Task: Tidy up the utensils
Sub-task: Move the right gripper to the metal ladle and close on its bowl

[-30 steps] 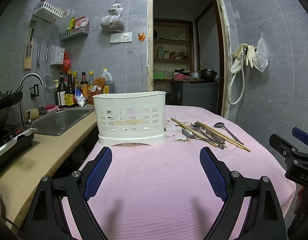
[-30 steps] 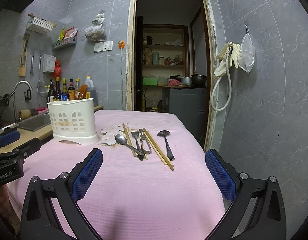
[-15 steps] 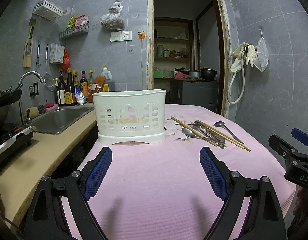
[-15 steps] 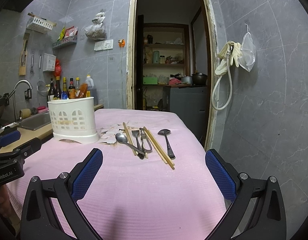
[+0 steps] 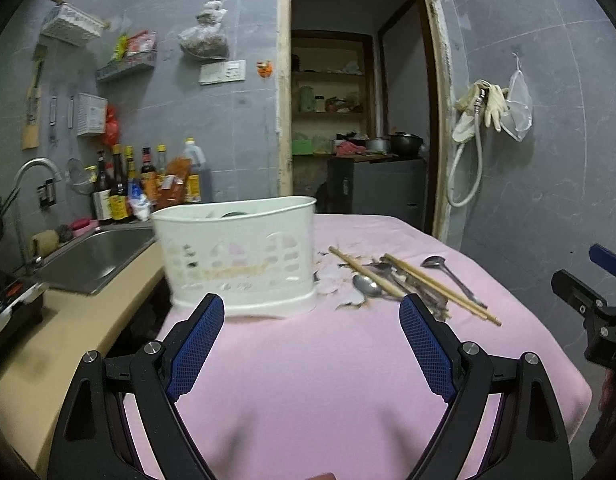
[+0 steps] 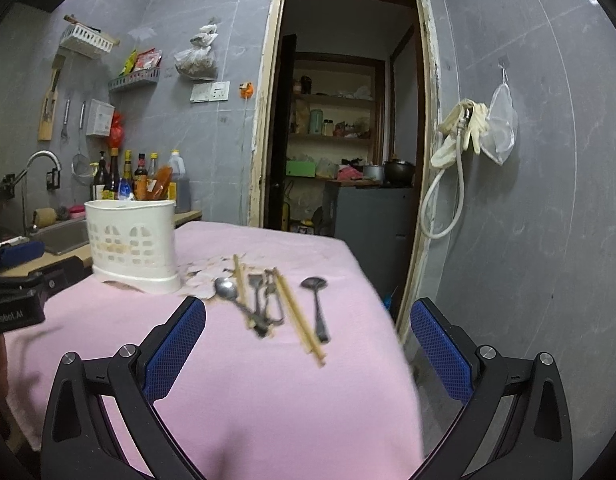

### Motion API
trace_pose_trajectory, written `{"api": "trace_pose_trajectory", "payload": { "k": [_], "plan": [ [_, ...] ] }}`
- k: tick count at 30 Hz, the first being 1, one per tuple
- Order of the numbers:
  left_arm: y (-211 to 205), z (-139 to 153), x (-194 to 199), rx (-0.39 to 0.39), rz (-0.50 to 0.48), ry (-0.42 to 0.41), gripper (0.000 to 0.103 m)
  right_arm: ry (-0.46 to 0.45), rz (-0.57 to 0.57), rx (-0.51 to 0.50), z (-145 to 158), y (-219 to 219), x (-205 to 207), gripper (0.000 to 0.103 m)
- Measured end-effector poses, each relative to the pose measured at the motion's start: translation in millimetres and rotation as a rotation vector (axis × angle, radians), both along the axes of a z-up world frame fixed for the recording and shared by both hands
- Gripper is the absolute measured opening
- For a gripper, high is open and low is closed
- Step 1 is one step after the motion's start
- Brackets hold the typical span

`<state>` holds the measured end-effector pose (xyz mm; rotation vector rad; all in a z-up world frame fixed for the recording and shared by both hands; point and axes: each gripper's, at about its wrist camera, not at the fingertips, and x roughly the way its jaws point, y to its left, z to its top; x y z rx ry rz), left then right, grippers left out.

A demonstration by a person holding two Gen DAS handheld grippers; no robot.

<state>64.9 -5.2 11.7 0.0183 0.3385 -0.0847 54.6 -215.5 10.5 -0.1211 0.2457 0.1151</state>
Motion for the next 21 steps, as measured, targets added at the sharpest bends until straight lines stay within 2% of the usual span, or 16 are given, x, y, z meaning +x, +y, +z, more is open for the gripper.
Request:
{"api": "trace_pose_trajectory", "payload": {
  "k": [6, 11, 14, 16, 21],
  "plan": [
    [-11, 4, 47, -0.045, -0.074, 0.084, 0.086, 0.072, 0.055, 0.048, 8, -31, 45, 0.103],
    [-22, 1, 86, -0.060, -0.121, 0.163, 0.083, 0.167, 0.083, 0.033, 2, -44, 94, 0.102],
    [-32, -2, 109, -0.055, -0.161, 0.235, 0.069, 0.239, 0.106, 0.001, -2, -45, 126, 0.096],
    [-39, -8, 124, -0.064, -0.188, 0.291, 0.057, 0.288, 0.131, -0.010, -6, -44, 145, 0.087],
    [-43, -18, 157, -0.084, -0.195, 0.409, 0.038, 0.424, 0.195, -0.053, -15, -37, 193, 0.072]
  ]
}}
